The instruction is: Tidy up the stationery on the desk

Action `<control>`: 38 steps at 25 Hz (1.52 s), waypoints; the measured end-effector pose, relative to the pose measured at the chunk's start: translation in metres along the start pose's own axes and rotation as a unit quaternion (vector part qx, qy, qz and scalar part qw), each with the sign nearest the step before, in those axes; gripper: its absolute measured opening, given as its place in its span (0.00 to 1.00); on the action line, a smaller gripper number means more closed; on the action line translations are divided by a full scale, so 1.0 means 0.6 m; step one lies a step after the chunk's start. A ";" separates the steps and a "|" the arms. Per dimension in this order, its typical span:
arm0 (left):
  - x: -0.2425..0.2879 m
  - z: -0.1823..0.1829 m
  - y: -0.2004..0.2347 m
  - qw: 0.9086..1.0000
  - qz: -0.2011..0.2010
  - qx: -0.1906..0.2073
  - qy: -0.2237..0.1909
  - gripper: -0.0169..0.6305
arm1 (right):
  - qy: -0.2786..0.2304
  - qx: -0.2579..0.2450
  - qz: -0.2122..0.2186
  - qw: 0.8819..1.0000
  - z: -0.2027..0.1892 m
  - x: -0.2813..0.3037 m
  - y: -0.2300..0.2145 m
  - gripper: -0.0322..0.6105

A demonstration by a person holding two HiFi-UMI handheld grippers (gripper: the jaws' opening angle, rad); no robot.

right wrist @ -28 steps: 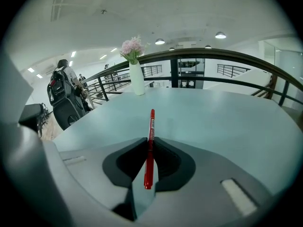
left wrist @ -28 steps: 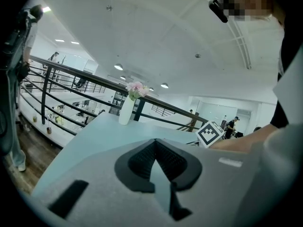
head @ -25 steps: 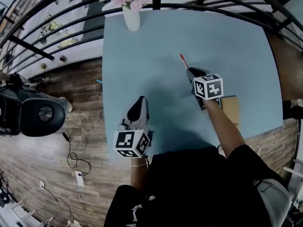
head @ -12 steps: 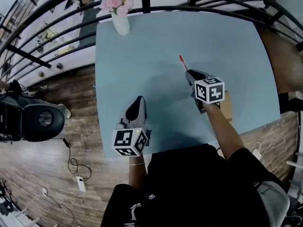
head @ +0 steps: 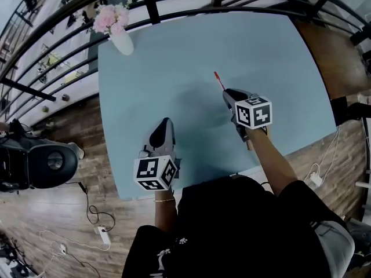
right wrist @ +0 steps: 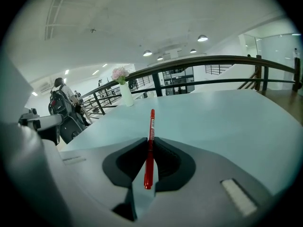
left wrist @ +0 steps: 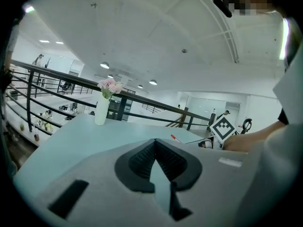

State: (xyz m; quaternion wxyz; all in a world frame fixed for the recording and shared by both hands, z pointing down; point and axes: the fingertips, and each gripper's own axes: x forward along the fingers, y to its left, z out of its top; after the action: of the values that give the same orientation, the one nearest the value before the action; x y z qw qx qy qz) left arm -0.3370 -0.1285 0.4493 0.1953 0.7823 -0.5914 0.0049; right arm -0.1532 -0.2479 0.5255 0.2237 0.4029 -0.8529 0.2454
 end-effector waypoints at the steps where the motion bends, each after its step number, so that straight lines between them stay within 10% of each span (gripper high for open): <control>1: 0.003 -0.001 -0.011 1.000 -0.002 0.002 0.000 0.02 | -0.002 0.003 -0.001 1.000 -0.003 -0.009 -0.008 0.14; 38: 0.121 -0.064 -0.295 0.995 -0.083 0.036 0.041 0.02 | -0.010 0.101 -0.071 0.992 -0.155 -0.264 -0.255 0.14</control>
State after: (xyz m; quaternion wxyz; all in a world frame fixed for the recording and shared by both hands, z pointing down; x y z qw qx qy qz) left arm -0.1425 -0.1441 0.4493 0.1910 0.8342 -0.5155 0.0425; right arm 0.0771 -0.1856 0.5429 0.1906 0.4850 -0.7953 0.3098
